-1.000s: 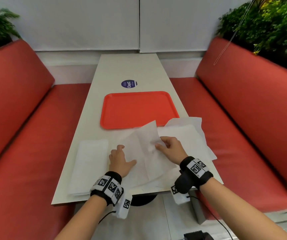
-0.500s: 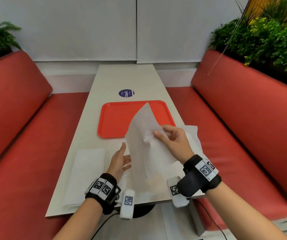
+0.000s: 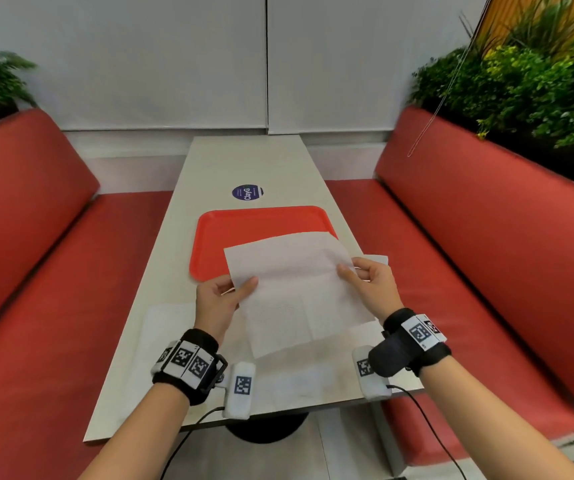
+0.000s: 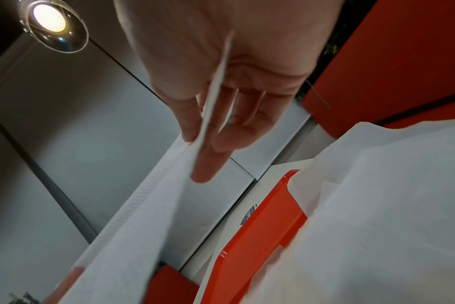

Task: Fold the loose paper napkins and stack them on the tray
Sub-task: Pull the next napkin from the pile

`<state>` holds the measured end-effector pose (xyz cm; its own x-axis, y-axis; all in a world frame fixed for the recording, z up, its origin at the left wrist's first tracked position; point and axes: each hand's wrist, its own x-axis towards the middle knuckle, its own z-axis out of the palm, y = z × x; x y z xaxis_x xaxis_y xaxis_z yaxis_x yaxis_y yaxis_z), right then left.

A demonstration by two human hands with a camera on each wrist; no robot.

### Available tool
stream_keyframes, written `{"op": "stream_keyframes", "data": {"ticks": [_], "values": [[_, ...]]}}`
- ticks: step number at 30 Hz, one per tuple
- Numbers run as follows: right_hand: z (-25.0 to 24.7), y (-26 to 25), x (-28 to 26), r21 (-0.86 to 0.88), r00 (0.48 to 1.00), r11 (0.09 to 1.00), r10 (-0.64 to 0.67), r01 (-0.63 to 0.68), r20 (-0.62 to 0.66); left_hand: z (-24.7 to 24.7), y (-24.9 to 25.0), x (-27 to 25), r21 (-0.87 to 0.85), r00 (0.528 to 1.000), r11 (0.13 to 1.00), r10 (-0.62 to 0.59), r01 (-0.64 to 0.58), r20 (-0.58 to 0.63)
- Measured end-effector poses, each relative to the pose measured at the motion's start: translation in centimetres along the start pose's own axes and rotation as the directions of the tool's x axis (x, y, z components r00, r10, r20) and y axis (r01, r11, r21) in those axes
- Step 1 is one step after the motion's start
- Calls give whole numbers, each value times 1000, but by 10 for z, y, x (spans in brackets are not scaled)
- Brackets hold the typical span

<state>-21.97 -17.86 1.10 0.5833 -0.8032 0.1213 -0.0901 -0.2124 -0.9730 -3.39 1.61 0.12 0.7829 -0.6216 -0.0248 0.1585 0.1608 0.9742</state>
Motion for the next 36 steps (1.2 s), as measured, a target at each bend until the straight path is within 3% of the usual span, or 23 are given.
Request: {"op": "stream_keyframes", "data": {"ticks": [5, 9, 11, 14, 19, 25, 29, 32, 36], "values": [[3, 1, 2, 2, 1000, 1000, -2, 2, -12, 1, 8, -2, -28, 999, 999, 41, -41, 10], [6, 2, 0, 11, 1000, 1000, 9, -9, -11, 1, 5, -9, -109, 987, 987, -100, 114, 129], [9, 4, -3, 19, 999, 999, 39, -39, 5, -5, -3, -13, -69, 968, 980, -171, 186, 181], [9, 8, -10, 98, 989, 987, 123, -130, 77, -12, -10, -17, 25, 968, 979, -206, 205, 144], [7, 2, -11, 162, 972, 966, 174, -199, 157, -27, 2, -14, 48, 988, 994, -105, 101, 114], [18, -13, -5, 178, 964, 960, 182, -217, 193, -39, 24, -19, -50, 982, 998, -24, 34, 188], [34, -20, -8, 175, 935, 945, 224, -277, 274, -55, 24, -26, 19, 988, 997, -74, 72, 138], [52, -22, -10, 107, 883, 940, 259, -323, 390, -75, 26, -40, -48, 990, 994, -96, 101, 100], [88, -23, -14, -1, 803, 958, 242, -288, 545, -109, 21, -64, -121, 986, 986, -129, 116, -105]]}}
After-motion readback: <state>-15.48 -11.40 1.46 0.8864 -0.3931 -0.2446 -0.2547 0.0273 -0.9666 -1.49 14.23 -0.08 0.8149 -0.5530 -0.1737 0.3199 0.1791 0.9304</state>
